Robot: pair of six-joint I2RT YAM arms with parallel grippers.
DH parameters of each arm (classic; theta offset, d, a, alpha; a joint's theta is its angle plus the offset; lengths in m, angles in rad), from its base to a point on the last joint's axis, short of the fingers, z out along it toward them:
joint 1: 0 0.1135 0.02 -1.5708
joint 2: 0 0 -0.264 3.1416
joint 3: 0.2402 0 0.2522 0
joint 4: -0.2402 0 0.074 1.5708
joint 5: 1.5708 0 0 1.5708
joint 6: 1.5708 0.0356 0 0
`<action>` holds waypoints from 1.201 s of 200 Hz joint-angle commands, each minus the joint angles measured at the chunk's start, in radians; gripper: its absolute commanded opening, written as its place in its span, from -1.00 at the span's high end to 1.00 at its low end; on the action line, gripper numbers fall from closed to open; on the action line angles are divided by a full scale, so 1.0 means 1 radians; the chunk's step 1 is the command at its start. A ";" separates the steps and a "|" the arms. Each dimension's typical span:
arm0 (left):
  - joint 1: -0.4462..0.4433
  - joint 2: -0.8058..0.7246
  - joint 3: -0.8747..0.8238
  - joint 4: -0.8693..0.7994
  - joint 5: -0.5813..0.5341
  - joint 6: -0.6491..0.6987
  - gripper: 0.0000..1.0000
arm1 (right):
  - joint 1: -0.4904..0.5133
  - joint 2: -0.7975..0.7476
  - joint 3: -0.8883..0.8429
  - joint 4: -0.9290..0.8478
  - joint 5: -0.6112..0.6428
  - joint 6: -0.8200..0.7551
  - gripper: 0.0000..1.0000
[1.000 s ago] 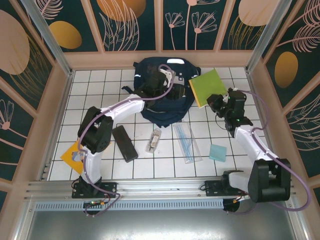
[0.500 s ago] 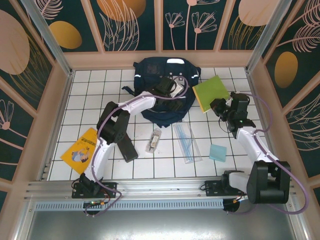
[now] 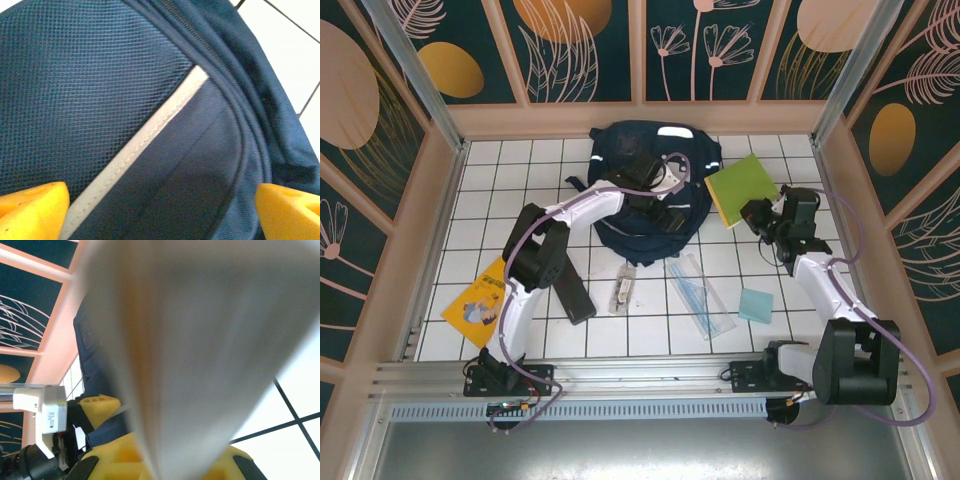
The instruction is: Pack books, pencil case, and school supplies into a backpack
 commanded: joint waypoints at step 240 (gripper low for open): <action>-0.007 0.005 0.323 -0.036 -0.037 -0.314 1.00 | -0.054 -0.199 0.016 -0.129 0.067 -0.060 1.00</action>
